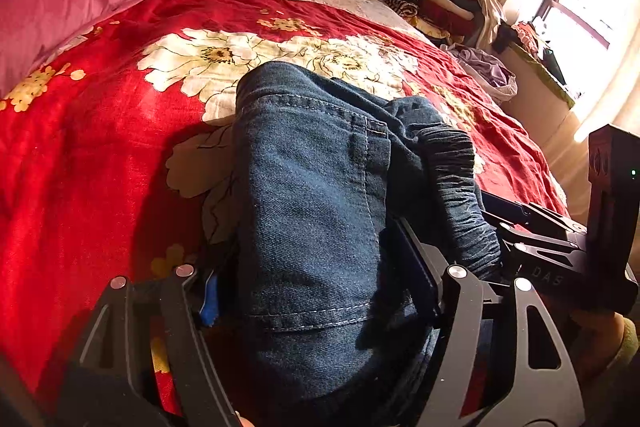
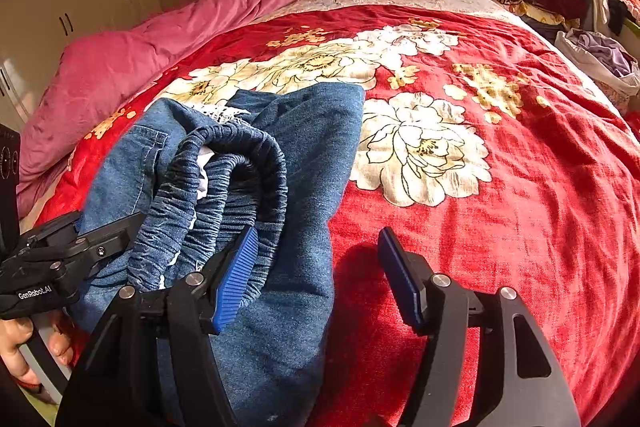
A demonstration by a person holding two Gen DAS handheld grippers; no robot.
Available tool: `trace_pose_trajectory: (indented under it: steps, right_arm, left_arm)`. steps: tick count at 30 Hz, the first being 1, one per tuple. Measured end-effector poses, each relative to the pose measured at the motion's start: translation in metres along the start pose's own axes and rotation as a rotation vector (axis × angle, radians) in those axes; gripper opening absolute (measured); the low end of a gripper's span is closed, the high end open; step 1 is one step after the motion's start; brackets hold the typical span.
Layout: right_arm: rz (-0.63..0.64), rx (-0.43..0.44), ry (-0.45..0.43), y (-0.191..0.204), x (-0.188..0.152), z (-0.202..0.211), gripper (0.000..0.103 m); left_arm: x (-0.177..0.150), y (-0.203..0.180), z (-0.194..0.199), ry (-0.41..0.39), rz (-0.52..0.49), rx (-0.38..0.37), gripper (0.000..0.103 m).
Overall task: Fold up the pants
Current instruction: 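Open both grippers and withdraw them from the folded pants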
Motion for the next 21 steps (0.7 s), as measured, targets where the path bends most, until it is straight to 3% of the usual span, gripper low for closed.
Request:
trace_pose_trajectory:
  steps: [4,12,21]
  right_arm:
    - [0.001,-0.005,-0.016,0.003,0.000,0.005,0.061]
    - [0.021,-0.016,-0.063,0.009,0.002,0.022,0.080]
    - [0.023,-0.011,-0.096,0.016,0.004,0.035,0.082]
  left_arm:
    - [0.002,0.001,0.006,-0.013,0.006,-0.003,0.065]
    - [0.007,0.004,0.024,-0.059,0.011,0.010,0.074]
    - [0.009,0.009,0.041,-0.099,0.014,0.046,0.083]
Point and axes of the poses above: each gripper's, at about its wrist camera, not at the fingertips, and z roughly against the way its jaws point, y to its left, x to its top, the point moved 2 cm from there along -z, roughly the way its jaws point, and after that the axes turned 11 degrees about x, right-handed, at the moved point
